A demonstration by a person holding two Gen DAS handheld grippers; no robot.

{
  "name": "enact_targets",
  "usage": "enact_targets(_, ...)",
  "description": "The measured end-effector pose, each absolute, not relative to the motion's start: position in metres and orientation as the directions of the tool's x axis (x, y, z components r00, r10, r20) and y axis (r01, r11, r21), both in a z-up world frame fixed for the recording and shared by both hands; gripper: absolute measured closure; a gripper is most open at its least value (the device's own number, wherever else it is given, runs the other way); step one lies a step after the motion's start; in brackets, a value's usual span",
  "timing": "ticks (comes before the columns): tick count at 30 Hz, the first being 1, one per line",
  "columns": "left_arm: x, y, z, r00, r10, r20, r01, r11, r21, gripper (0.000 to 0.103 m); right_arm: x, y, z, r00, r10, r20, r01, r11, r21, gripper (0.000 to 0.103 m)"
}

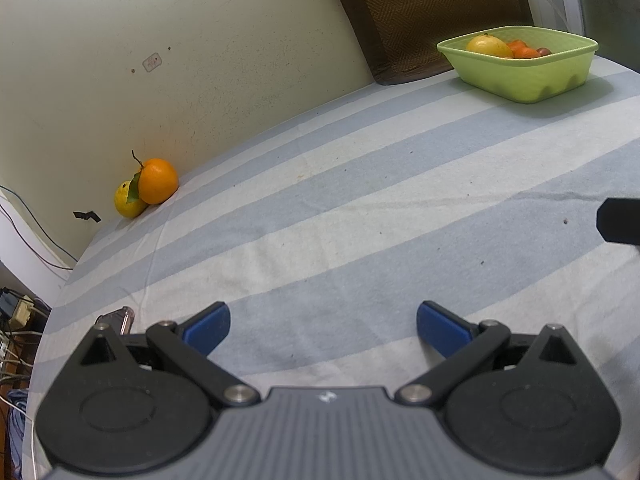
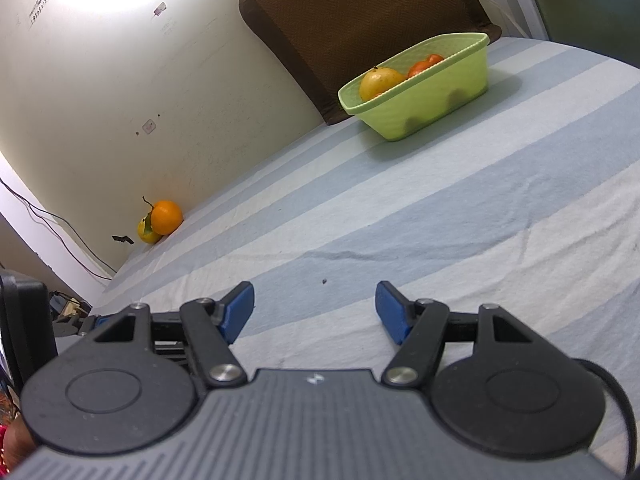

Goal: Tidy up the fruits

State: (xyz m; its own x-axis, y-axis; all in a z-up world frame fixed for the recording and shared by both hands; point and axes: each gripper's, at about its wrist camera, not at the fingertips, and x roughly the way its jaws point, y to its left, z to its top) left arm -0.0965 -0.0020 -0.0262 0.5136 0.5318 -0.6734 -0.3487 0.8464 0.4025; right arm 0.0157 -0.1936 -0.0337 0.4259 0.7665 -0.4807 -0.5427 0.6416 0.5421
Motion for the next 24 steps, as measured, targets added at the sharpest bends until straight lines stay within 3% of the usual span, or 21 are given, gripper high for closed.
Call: enact_targets(24, -0.1, -0.002, -0.012, 0.554, 0.504, -0.662, -0.357, 0.863, 0.358, 0.0, 0.002, -0.191, -0.022, 0.493, 0.746, -0.447, -0.568, 0.666, 0.484, 0.034)
